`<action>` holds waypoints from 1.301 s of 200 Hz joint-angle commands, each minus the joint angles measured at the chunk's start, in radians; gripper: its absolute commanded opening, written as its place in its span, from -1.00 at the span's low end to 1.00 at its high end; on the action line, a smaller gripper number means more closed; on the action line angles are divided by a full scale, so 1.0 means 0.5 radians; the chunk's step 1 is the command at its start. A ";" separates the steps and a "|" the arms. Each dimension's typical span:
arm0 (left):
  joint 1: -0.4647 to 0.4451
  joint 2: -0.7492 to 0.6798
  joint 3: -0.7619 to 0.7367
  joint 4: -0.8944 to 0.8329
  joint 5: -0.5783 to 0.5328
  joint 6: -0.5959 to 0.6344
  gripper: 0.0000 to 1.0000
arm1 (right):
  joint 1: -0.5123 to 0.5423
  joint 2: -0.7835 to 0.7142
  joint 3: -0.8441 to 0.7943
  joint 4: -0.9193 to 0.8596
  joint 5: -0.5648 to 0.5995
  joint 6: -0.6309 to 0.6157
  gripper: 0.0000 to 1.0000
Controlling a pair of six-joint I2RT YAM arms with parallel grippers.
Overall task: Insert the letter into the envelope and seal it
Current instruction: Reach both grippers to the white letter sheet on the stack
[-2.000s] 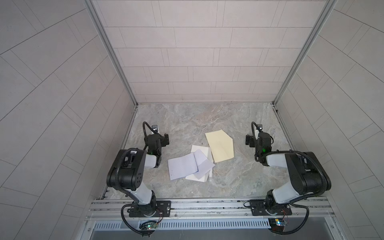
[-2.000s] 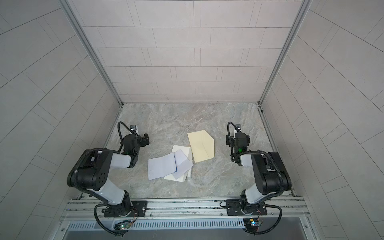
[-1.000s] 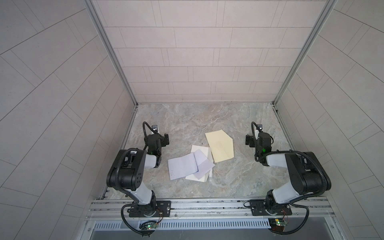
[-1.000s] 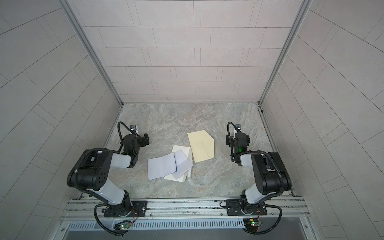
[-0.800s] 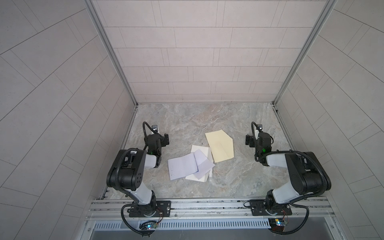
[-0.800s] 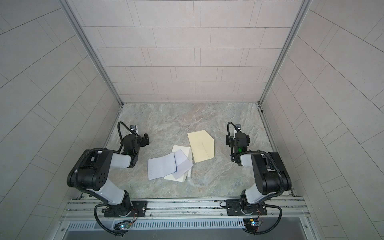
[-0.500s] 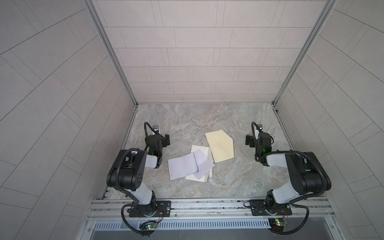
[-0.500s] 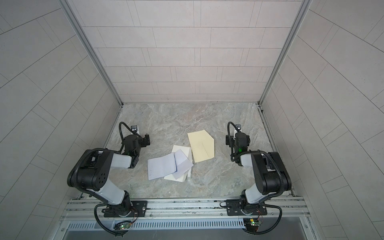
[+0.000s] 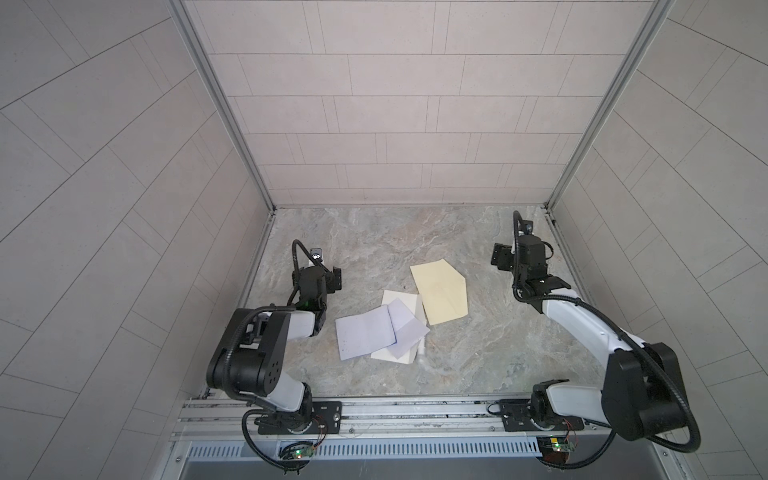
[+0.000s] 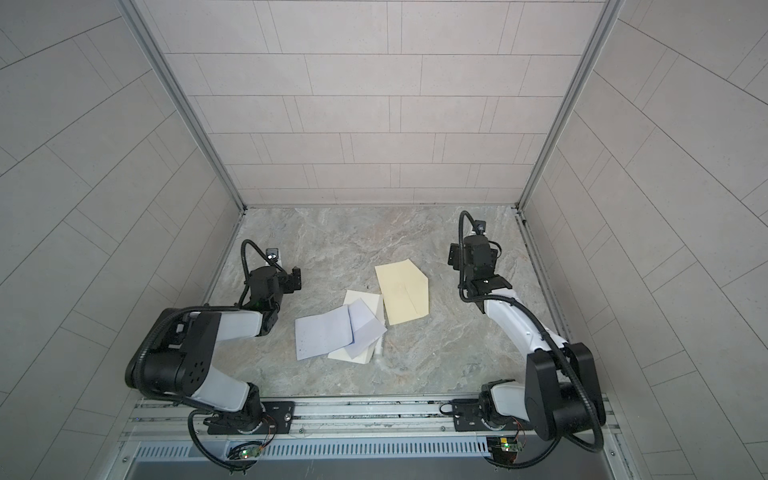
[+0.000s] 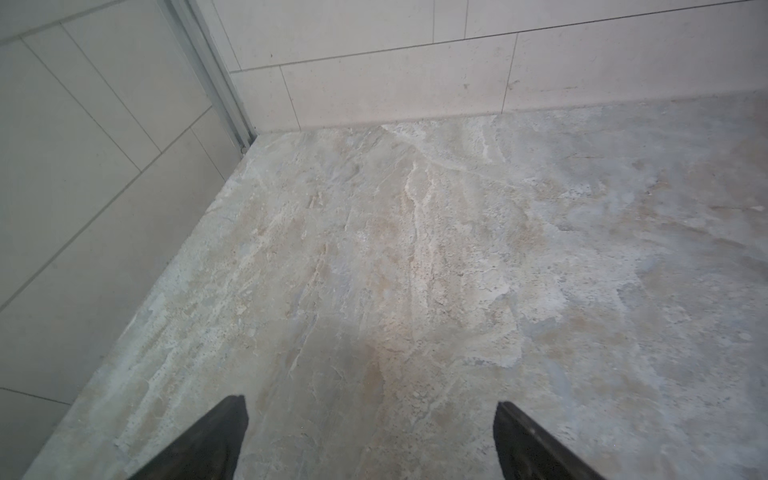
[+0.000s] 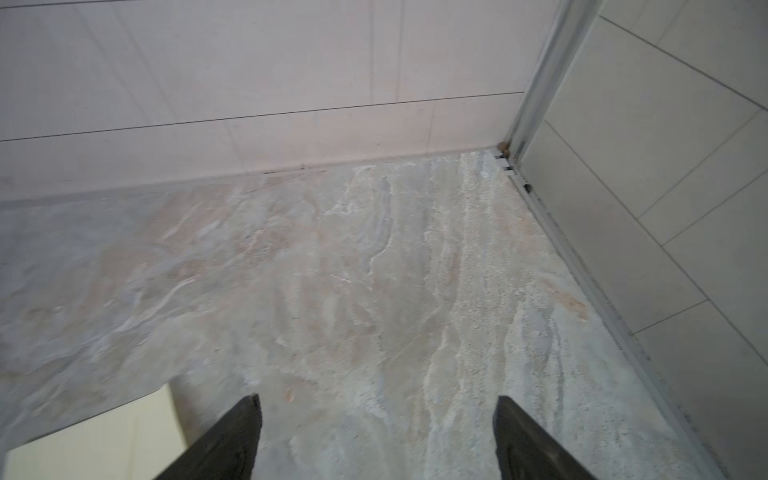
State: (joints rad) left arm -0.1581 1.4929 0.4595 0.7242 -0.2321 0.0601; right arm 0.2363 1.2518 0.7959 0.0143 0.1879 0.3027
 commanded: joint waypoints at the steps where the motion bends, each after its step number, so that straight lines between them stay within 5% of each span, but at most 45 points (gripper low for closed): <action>1: -0.203 -0.167 0.215 -0.513 -0.228 0.078 1.00 | 0.361 0.011 -0.013 -0.513 -0.111 0.188 0.79; 12: -0.288 -0.226 0.372 -0.909 -0.153 0.035 1.00 | 0.552 0.043 -0.001 -0.552 -0.285 0.194 0.79; 28: -0.503 -0.252 0.495 -1.197 -0.354 -0.044 1.00 | 0.781 0.131 0.032 -0.620 -0.536 0.195 0.79; 51: -0.611 -0.287 0.581 -1.553 -0.057 -0.437 1.00 | 0.974 0.306 0.128 -0.759 -0.891 0.165 0.77; 74: -0.651 -0.231 0.588 -1.713 0.270 -0.834 1.00 | 1.012 0.439 0.187 -0.822 -1.007 0.119 0.73; 98: -0.747 -0.165 0.604 -1.842 0.265 -0.810 0.97 | 1.013 0.587 0.279 -0.886 -1.137 0.043 0.67; 132: -0.841 -0.099 0.637 -2.018 0.308 -0.748 0.79 | 1.010 0.761 0.399 -1.027 -1.326 -0.036 0.33; 186: -0.912 -0.046 0.611 -2.093 0.369 -0.666 0.53 | 0.960 0.748 0.350 -1.032 -1.482 -0.051 0.13; 206: -0.920 -0.003 0.611 -2.055 0.403 -0.672 0.43 | 0.944 0.748 0.345 -1.032 -1.535 -0.055 -0.05; 260: -0.934 0.076 0.669 -2.034 0.438 -0.645 0.35 | 0.856 0.714 0.353 -0.984 -1.654 0.000 -0.99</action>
State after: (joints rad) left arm -0.6189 1.5253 0.7559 -0.2897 -0.0223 -0.2691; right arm 0.6769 1.6390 0.9710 -0.4751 -0.6090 0.2970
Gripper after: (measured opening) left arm 0.679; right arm 0.057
